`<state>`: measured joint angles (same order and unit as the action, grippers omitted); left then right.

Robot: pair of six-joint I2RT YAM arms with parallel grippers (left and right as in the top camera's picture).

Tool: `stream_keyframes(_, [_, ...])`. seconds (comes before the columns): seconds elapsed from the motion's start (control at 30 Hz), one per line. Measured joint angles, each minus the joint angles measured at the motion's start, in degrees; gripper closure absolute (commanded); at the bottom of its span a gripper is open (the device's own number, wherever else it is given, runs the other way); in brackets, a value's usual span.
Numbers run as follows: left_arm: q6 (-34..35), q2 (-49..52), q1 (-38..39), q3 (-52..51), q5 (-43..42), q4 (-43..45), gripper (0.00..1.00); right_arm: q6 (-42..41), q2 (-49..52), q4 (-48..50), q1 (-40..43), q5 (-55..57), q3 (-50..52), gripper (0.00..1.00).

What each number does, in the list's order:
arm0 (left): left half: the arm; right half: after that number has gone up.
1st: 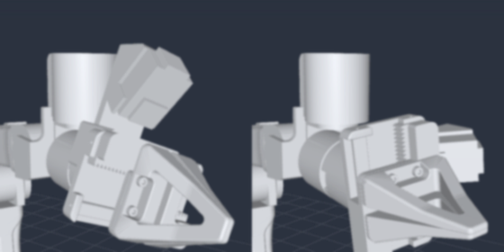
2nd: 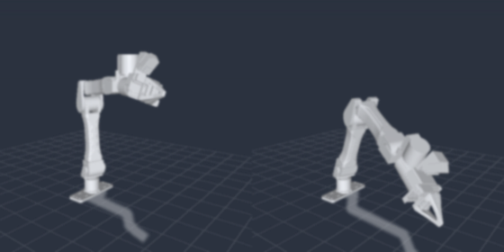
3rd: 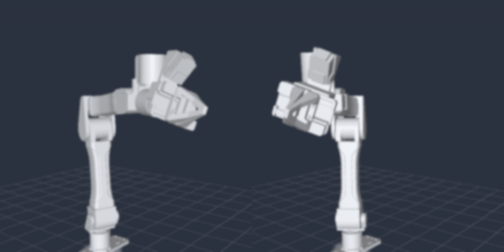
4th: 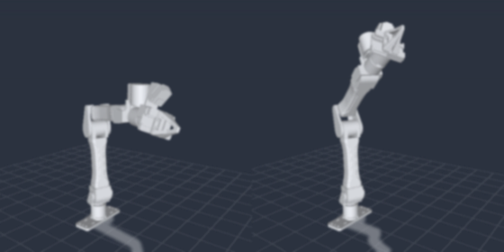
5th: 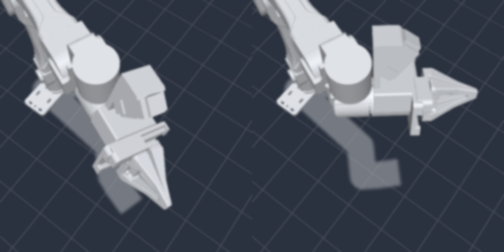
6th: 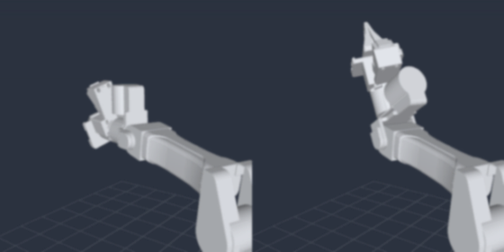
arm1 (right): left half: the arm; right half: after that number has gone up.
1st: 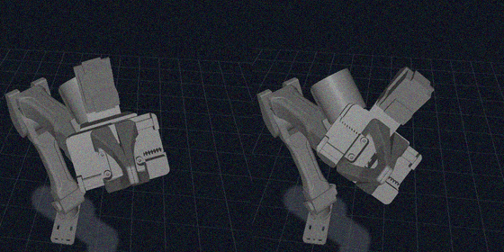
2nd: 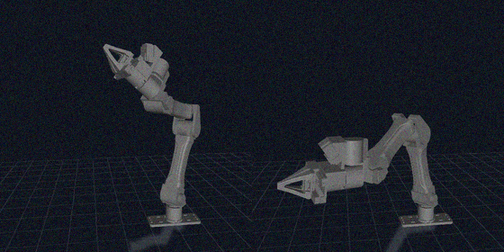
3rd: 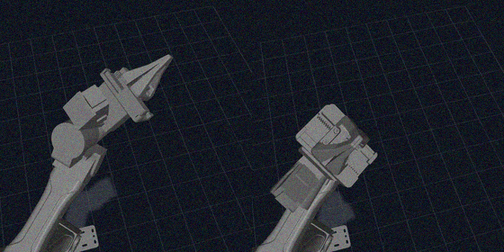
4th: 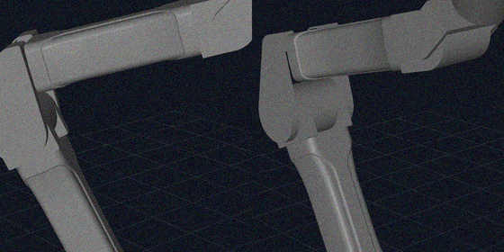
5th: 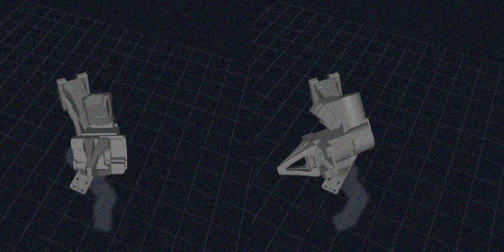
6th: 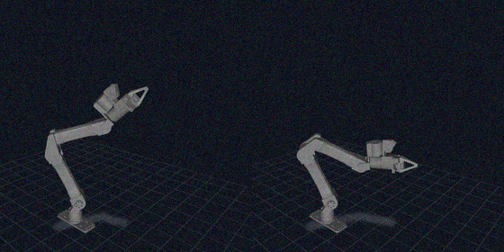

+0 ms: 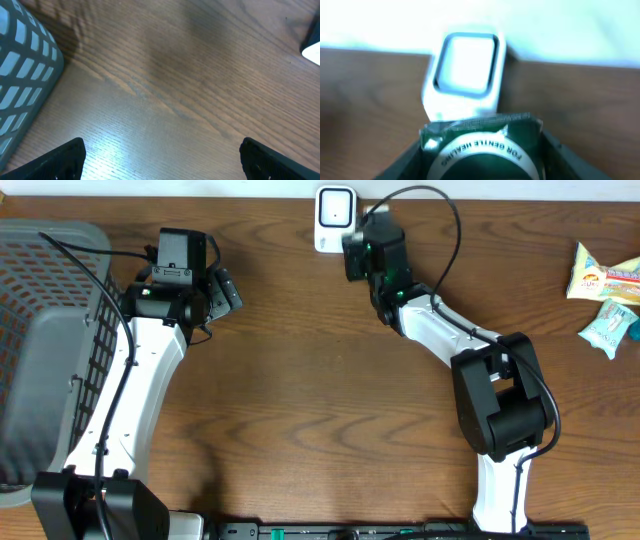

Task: Scan the item barcode
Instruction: 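Hold the tin up against the scanner face with the right gripper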

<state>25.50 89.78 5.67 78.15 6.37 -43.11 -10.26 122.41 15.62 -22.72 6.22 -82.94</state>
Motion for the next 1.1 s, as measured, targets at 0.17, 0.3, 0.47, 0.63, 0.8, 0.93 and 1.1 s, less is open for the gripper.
stream_keyframes(0.17, [0.00,0.00,0.00,0.00,0.00,0.00,0.02,0.00,0.00,14.34,0.00,0.04,-0.33,0.53])
stream_keyframes(0.3, [0.00,0.00,0.00,0.00,0.00,0.00,0.02,0.00,0.00,21.57,-0.02,0.04,-0.42,0.54])
stream_keyframes(0.47, [0.00,0.00,0.00,0.00,0.00,0.00,0.02,0.00,0.00,28.13,0.00,0.13,-0.46,0.55])
stream_keyframes(0.63, [0.00,0.00,0.00,0.00,0.00,0.00,0.02,0.00,0.57,29.51,0.00,1.31,-2.14,0.56])
stream_keyframes(0.8, [0.00,0.00,0.00,0.00,0.00,0.00,0.02,0.00,5.64,29.11,0.00,1.79,-10.62,0.55])
stream_keyframes(0.93, [0.00,0.00,0.00,0.00,0.00,0.00,0.02,0.00,11.76,24.81,0.00,2.14,-19.17,0.53])
stream_keyframes(1.1, [0.00,0.00,0.00,0.00,0.00,0.00,0.02,0.00,18.05,22.67,-0.02,2.21,-24.72,0.53])
